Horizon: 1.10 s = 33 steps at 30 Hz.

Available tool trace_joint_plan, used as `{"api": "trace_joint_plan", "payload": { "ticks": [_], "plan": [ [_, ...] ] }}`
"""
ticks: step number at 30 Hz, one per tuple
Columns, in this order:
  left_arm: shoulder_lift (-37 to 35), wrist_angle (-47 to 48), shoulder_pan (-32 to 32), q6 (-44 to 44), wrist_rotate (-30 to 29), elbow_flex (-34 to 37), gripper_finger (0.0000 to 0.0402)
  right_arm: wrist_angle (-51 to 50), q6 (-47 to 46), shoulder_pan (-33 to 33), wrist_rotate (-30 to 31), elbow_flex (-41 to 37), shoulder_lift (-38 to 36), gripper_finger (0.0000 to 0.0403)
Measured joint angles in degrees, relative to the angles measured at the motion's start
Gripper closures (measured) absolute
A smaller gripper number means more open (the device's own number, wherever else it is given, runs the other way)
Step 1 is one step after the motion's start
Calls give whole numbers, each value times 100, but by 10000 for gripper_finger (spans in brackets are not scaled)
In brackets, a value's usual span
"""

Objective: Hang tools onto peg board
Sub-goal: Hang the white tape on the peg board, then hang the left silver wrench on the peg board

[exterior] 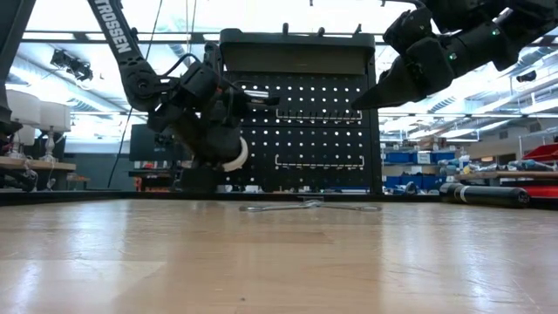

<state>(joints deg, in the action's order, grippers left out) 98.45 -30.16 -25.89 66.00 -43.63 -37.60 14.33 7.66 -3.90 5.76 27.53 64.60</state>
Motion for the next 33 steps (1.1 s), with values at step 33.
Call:
{"api": "trace_joint_plan", "payload": {
  "ticks": [33],
  "plan": [
    [2, 184, 805, -1559, -1040, 2, 234, -65, -2, 0, 4, -2, 0, 190]
  ]
}}
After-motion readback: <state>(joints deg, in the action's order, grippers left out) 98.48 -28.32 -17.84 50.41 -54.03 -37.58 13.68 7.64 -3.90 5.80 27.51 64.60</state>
